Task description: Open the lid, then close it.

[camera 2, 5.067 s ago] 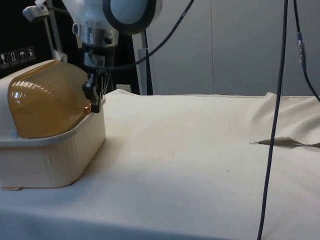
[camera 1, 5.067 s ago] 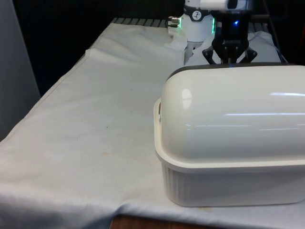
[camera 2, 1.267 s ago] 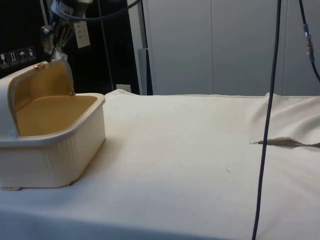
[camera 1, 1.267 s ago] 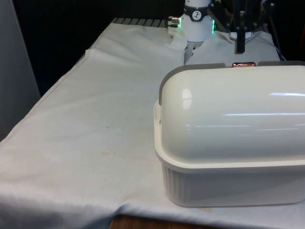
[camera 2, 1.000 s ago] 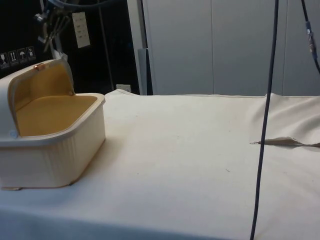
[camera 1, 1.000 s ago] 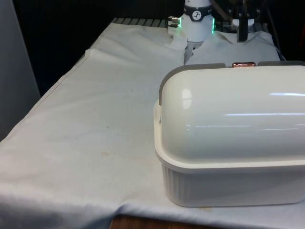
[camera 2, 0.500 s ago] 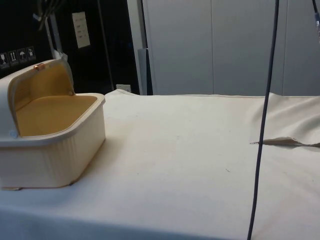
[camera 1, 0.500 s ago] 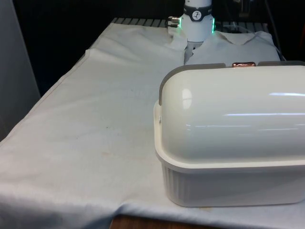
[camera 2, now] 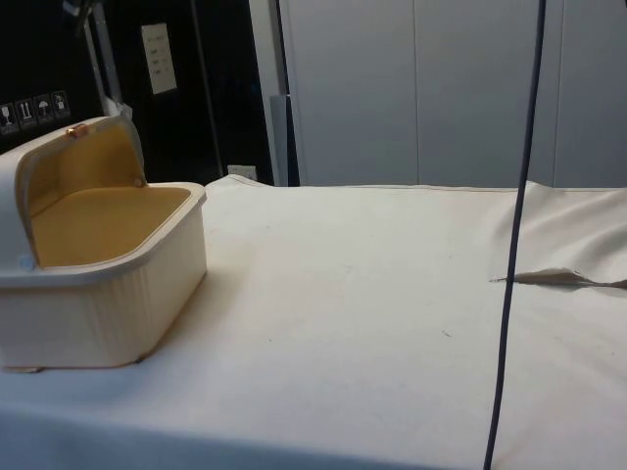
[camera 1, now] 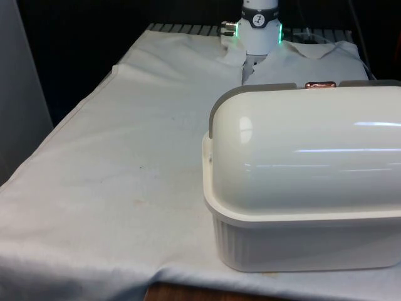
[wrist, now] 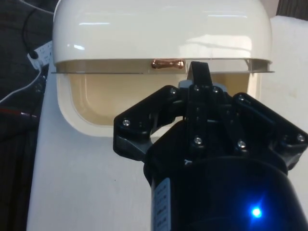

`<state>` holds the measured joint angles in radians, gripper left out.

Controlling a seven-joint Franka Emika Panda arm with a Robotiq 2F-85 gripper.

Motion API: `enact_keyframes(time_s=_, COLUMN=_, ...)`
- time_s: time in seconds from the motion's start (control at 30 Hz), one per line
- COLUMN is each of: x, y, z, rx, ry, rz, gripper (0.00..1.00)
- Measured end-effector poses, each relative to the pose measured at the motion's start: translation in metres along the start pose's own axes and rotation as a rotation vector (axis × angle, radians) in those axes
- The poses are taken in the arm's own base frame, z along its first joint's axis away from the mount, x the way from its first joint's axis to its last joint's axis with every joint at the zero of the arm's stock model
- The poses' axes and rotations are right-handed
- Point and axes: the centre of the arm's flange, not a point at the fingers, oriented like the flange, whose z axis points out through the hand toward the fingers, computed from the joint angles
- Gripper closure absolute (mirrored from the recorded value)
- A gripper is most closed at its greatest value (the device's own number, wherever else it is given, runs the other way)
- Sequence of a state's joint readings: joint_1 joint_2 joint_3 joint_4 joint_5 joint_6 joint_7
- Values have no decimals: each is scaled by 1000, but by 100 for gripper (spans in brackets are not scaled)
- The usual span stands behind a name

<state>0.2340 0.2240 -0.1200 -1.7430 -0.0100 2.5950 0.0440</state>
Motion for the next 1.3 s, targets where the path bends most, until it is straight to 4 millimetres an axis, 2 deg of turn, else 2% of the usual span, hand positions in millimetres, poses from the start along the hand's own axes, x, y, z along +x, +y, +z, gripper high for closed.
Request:
enact_keyframes(time_s=0.57, x=3, y=0, z=-3, rx=-4, ry=-67, rz=-7, gripper=100)
enact_keyframes(time_s=0.67, x=1, y=6, z=3, rx=-15, ry=-74, rz=-7, gripper=100)
enact_keyframes(time_s=0.83, x=1, y=5, z=3, rx=-14, ry=-73, rz=-10, gripper=99)
enact_keyframes(time_s=0.87, x=1, y=5, z=2, rx=-14, ry=-72, rz=-9, gripper=97)
enact_keyframes(time_s=0.9, x=2, y=3, z=1, rx=-12, ry=-70, rz=-11, gripper=87)
enact_keyframes(time_s=1.1, x=2, y=3, z=0, rx=-11, ry=-68, rz=-11, gripper=58)
enact_keyframes(time_s=1.13, x=2, y=3, z=0, rx=-11, ry=-68, rz=-10, gripper=58)
enact_keyframes(time_s=1.17, x=2, y=2, z=0, rx=-11, ry=-68, rz=-11, gripper=53)
enact_keyframes(time_s=1.2, x=2, y=2, z=0, rx=-11, ry=-68, rz=-11, gripper=44)
enact_keyframes(time_s=1.3, x=2, y=1, z=0, rx=-10, ry=-69, rz=-12, gripper=30)
